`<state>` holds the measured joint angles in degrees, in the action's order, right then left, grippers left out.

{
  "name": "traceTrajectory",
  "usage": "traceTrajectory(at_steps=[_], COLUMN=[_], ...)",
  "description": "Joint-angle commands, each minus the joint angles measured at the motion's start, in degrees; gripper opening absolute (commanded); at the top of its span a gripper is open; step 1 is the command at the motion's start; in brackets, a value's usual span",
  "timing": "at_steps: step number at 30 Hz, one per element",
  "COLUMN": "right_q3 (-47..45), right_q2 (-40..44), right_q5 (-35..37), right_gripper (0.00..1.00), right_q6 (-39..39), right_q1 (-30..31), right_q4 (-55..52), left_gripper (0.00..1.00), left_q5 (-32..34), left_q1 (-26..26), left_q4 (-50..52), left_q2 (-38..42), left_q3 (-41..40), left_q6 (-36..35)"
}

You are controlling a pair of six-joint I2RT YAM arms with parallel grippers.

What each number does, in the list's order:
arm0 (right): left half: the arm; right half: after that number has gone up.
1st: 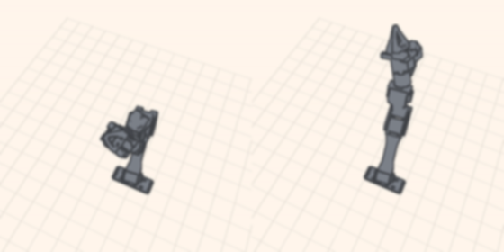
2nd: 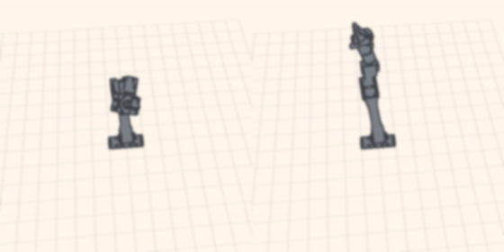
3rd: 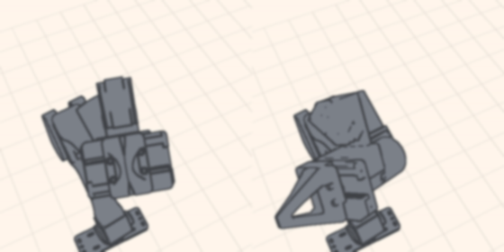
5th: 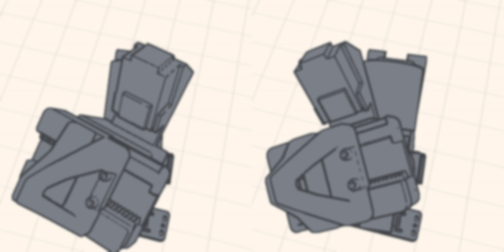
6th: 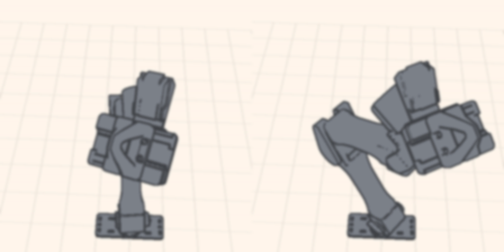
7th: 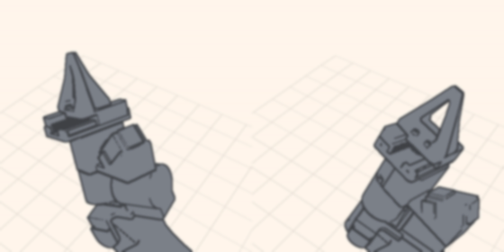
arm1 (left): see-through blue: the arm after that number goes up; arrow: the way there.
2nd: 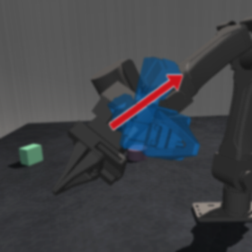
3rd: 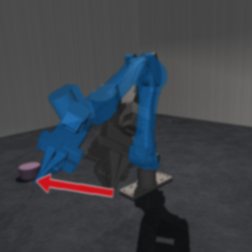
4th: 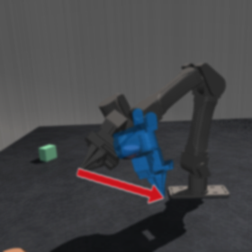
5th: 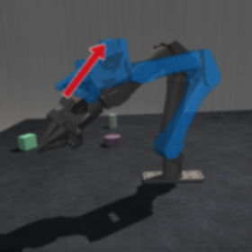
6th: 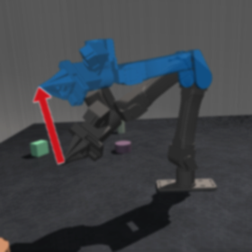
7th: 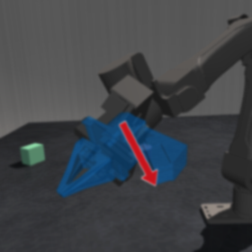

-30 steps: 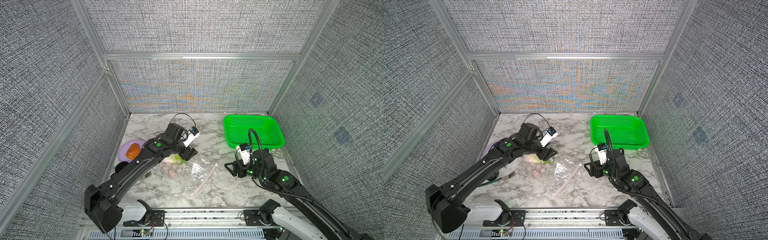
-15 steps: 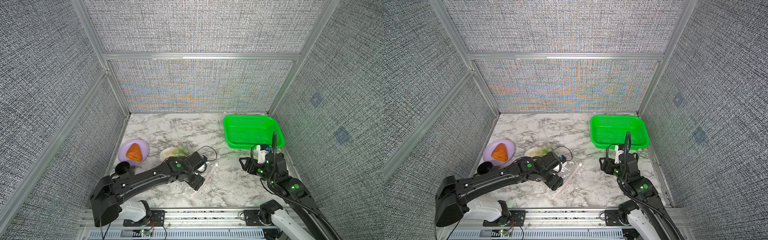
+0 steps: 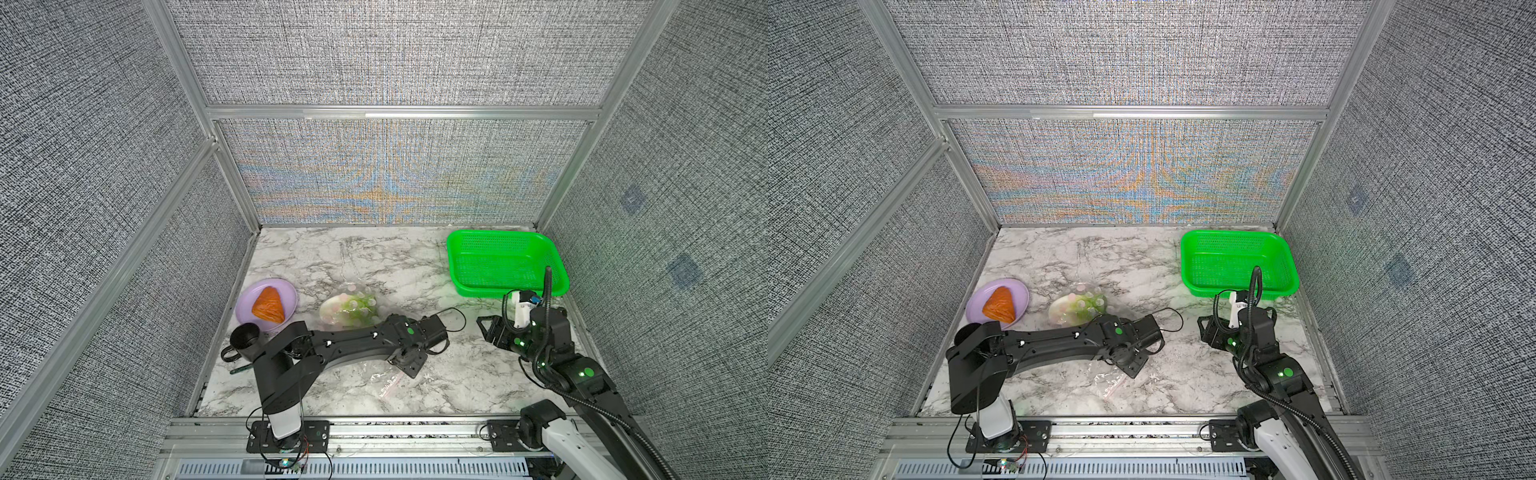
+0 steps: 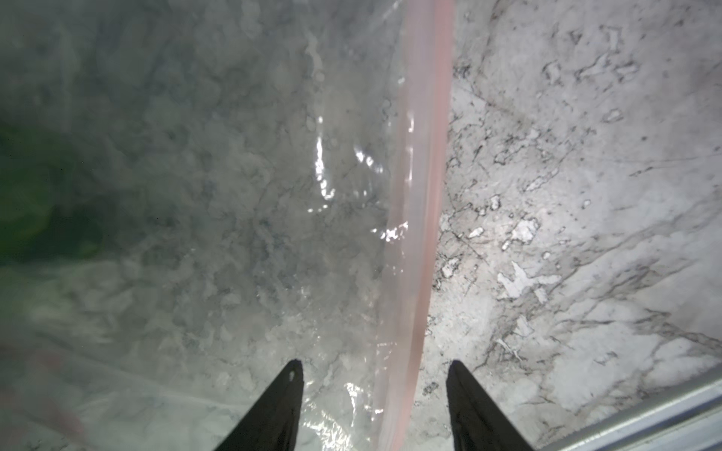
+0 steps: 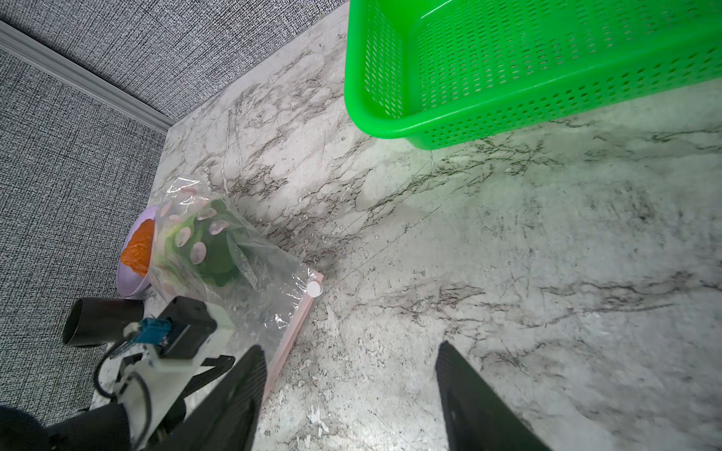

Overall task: Open the zip-top bag and take out the chinese cabbages
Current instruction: Open the zipper of the food storage bag at the center of the board.

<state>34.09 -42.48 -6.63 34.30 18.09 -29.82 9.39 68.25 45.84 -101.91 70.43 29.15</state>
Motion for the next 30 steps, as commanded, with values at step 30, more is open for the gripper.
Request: traceTrajectory(at_steps=[30], right_q3=[-1.6], right_q2=[0.8], right_q5=[0.1], right_gripper=[0.71], right_q6=[-1.9], right_q1=[-0.9], right_q4=[3.2], left_gripper=[0.55], left_q5=[6.5], left_q1=[3.6], left_q4=[9.5], left_q2=[-9.5], left_q3=[7.8], left_q6=[3.6])
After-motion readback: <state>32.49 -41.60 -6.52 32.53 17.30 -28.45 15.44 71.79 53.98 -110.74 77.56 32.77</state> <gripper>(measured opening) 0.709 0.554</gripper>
